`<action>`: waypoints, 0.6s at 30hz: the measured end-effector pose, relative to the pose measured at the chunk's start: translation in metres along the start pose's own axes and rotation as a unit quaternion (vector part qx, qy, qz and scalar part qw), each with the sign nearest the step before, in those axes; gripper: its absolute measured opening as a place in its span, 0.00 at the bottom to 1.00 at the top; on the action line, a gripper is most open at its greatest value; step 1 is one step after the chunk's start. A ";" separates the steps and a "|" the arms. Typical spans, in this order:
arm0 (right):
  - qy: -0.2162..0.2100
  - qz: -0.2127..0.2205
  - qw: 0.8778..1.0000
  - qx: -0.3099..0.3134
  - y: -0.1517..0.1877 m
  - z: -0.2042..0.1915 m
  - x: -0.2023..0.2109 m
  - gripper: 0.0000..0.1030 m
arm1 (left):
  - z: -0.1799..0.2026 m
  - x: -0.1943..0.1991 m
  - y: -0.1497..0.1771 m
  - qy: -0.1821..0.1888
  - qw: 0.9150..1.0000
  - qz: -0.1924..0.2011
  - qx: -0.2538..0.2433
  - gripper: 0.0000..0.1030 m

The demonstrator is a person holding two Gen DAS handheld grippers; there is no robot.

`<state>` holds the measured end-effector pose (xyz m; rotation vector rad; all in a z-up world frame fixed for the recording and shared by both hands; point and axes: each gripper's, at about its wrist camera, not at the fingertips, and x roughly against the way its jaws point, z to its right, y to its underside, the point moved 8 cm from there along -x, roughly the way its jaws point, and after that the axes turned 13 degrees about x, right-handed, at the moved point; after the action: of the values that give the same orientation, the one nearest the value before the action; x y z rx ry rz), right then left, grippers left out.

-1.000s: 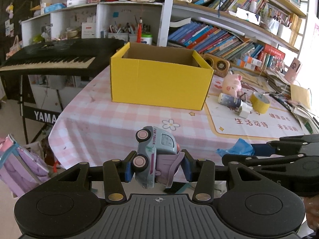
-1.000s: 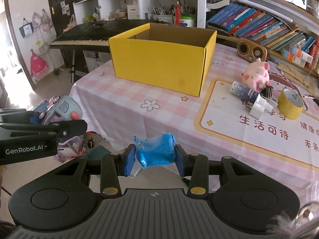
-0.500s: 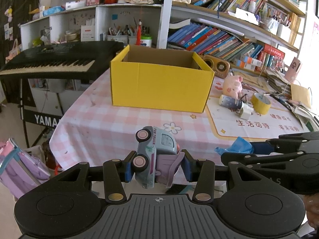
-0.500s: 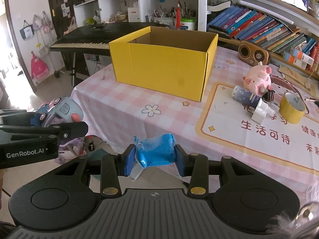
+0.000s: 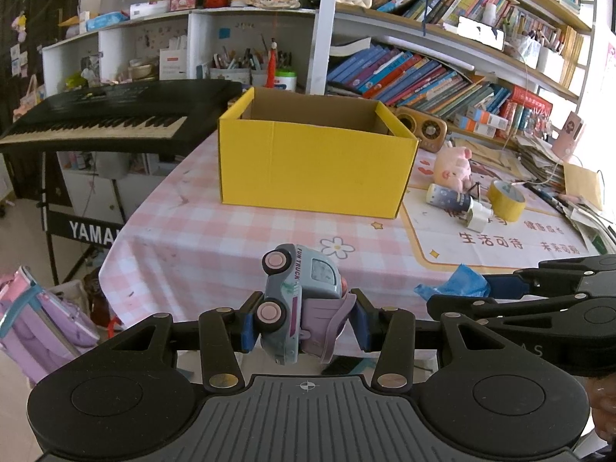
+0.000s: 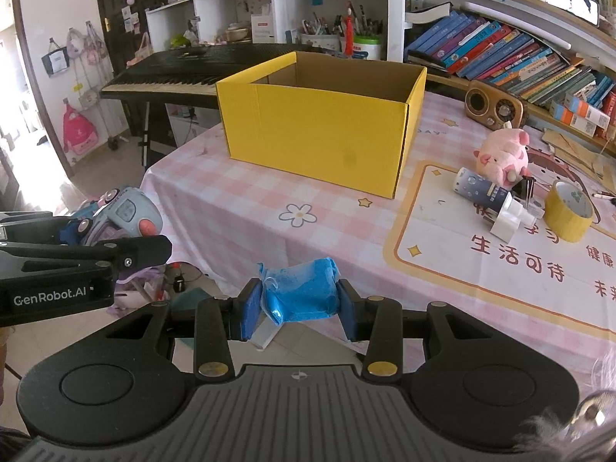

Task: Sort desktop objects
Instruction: 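Lift the toy car and blue bag and carry both toward the yellow box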

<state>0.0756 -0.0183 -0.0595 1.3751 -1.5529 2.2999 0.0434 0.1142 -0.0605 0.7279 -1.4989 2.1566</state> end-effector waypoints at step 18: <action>-0.003 -0.012 1.000 -0.005 0.002 0.001 -0.008 0.37 | 0.001 -0.008 0.001 0.004 1.000 -0.009 -0.009 0.44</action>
<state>0.0801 -0.0169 -0.0658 1.3919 -1.5389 2.2741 0.0492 0.1123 -0.0659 0.7226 -1.4991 2.1271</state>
